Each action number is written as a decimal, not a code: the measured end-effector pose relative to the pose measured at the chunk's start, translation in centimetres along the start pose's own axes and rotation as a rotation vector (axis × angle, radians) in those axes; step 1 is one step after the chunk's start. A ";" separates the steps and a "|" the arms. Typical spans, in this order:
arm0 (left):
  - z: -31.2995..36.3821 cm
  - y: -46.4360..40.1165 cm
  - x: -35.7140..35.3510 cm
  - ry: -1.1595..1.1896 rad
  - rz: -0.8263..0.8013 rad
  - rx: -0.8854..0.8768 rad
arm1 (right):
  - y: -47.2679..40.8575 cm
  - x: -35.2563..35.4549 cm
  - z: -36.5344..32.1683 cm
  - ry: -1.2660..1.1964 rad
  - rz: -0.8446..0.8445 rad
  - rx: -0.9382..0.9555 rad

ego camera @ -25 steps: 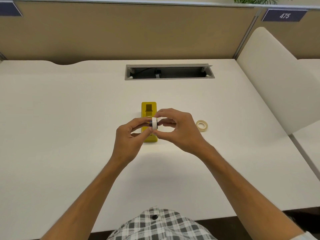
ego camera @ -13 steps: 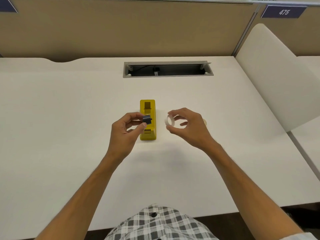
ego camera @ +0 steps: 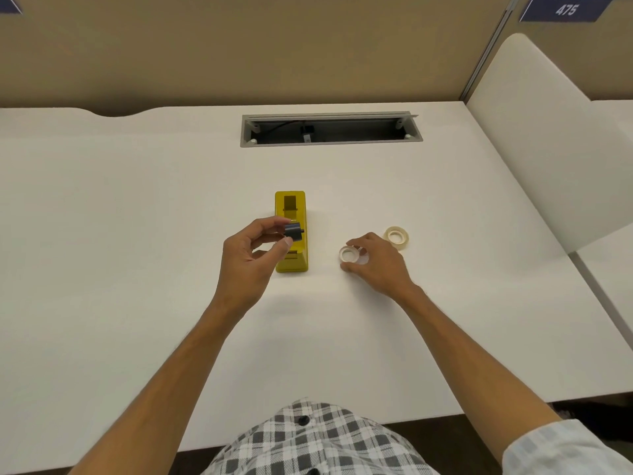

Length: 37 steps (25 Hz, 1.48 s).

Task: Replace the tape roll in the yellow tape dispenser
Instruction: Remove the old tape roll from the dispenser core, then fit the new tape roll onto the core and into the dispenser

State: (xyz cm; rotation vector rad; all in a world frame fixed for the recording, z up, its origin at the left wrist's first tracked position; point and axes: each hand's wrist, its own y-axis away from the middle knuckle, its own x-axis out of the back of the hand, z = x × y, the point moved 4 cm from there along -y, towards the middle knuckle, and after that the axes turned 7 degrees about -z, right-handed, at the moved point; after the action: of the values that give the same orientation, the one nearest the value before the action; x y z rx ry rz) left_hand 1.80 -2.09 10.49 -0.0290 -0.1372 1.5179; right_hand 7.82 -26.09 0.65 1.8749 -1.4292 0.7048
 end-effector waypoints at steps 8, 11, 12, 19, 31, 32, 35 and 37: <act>-0.2 0.1 0.0 -0.014 0.013 0.022 | -0.4 3.3 0.9 0.097 0.148 -0.006; -0.3 0.3 0.0 -0.029 0.009 0.033 | -1.0 5.4 2.8 0.321 0.075 -0.133; -0.2 0.4 -0.1 -0.030 0.009 0.032 | -1.1 5.8 3.4 0.392 0.019 -0.178; -0.2 0.4 -0.3 -0.029 0.005 0.037 | -1.4 6.6 4.8 0.378 -0.053 -0.176; 0.2 0.5 -1.4 -0.046 -0.075 0.048 | 3.4 6.0 -3.7 -0.732 -0.066 0.142; 0.2 0.5 -1.6 -0.059 -0.081 0.045 | 3.8 5.8 -4.5 -0.773 -0.082 0.174; 0.5 0.6 -1.8 -0.092 -0.101 0.024 | 5.0 5.4 -6.6 -0.841 -0.123 0.239; 0.7 0.6 -1.9 -0.089 -0.118 0.012 | 5.4 5.2 -7.6 -0.852 -0.143 0.266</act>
State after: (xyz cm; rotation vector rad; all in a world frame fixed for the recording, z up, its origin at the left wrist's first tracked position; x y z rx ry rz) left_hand 1.02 -4.02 10.96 0.0555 -0.1971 1.4030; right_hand 3.77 -24.37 10.36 2.6302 -1.7126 -0.0182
